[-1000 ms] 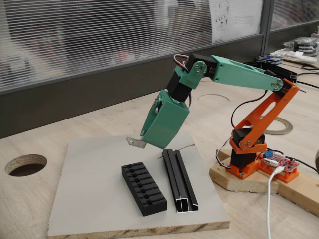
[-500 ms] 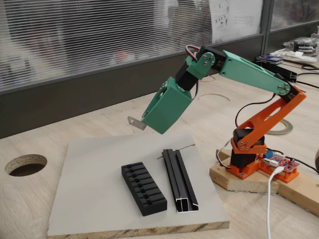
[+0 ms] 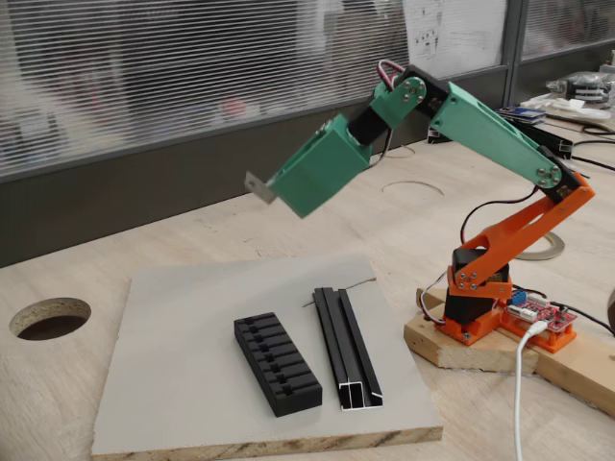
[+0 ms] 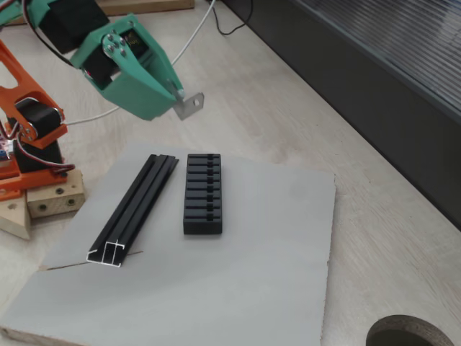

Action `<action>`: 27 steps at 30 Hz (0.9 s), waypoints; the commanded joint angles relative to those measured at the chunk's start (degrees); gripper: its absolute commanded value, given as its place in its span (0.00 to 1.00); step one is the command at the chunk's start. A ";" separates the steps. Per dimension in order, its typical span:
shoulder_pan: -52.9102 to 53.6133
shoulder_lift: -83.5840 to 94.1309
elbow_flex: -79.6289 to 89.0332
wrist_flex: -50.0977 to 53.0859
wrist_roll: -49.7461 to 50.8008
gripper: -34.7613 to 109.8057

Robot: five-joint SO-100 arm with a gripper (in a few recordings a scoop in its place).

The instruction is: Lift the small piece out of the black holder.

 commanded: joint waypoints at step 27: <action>1.41 1.85 -1.93 0.35 0.62 0.26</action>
